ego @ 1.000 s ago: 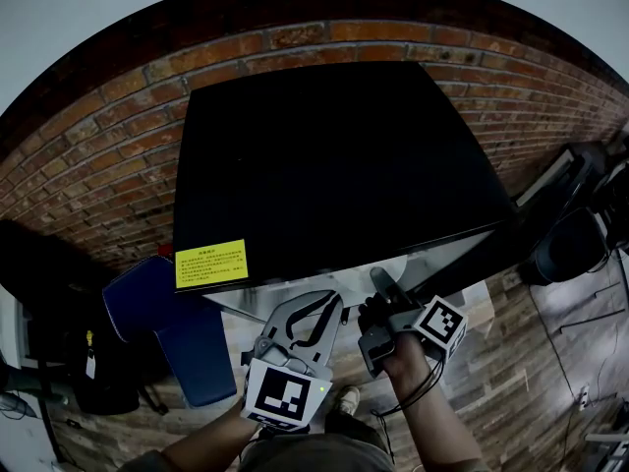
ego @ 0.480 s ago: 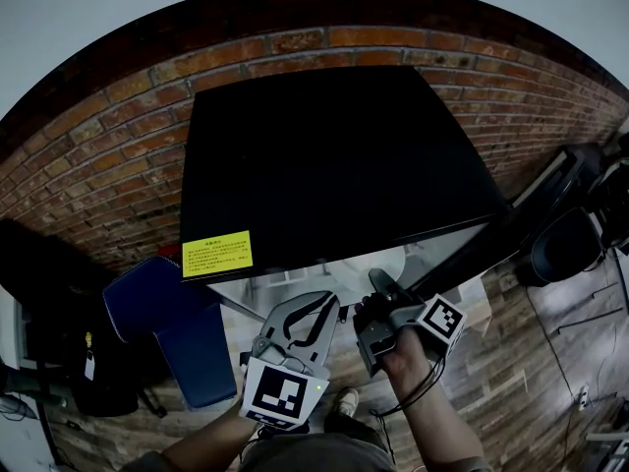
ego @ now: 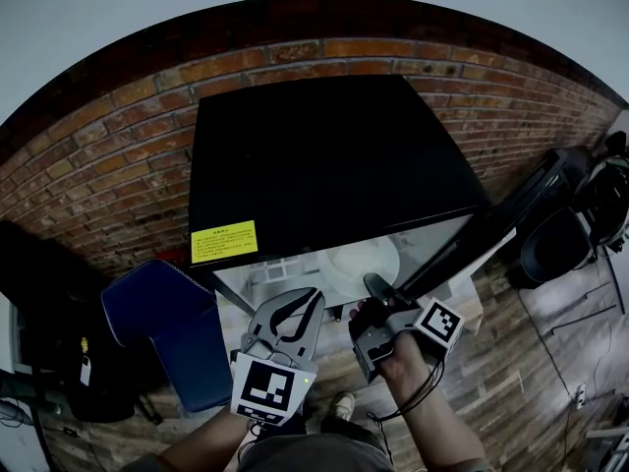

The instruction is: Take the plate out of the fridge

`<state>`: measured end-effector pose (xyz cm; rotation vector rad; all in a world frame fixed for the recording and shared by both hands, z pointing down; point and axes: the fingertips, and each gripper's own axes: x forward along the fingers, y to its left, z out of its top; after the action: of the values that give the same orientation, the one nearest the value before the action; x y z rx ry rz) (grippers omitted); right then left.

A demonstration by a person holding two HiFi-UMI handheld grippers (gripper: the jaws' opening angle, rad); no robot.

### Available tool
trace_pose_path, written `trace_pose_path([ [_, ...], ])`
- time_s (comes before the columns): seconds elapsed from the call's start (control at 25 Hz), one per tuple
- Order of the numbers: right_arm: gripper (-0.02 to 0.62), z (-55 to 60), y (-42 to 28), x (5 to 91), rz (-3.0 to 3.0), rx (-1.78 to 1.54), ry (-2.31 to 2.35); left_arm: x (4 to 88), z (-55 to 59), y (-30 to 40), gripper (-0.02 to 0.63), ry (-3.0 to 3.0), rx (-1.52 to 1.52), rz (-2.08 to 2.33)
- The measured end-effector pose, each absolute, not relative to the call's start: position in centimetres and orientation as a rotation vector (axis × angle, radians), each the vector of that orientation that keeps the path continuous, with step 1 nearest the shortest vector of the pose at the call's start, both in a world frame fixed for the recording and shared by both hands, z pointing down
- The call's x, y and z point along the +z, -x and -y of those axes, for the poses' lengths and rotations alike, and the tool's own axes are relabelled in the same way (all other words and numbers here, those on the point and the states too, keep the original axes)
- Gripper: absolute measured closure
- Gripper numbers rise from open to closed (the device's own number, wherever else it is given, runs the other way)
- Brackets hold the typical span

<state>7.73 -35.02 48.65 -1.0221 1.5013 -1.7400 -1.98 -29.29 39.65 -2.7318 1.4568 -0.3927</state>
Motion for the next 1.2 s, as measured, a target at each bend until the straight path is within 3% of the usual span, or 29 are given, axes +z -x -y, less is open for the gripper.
trace_pose_path([
  [0.68,0.555,28.6,-11.4,40.4,-1.515,-1.575,1.035,36.2,27.2,1.1,0.577,2.722,-0.27,-1.359],
  [1.2,0.555,24.0,-17.3,37.7,-1.447,-1.431,1.106,35.3,25.3,-4.0,0.577,2.797,-0.228,-1.152],
])
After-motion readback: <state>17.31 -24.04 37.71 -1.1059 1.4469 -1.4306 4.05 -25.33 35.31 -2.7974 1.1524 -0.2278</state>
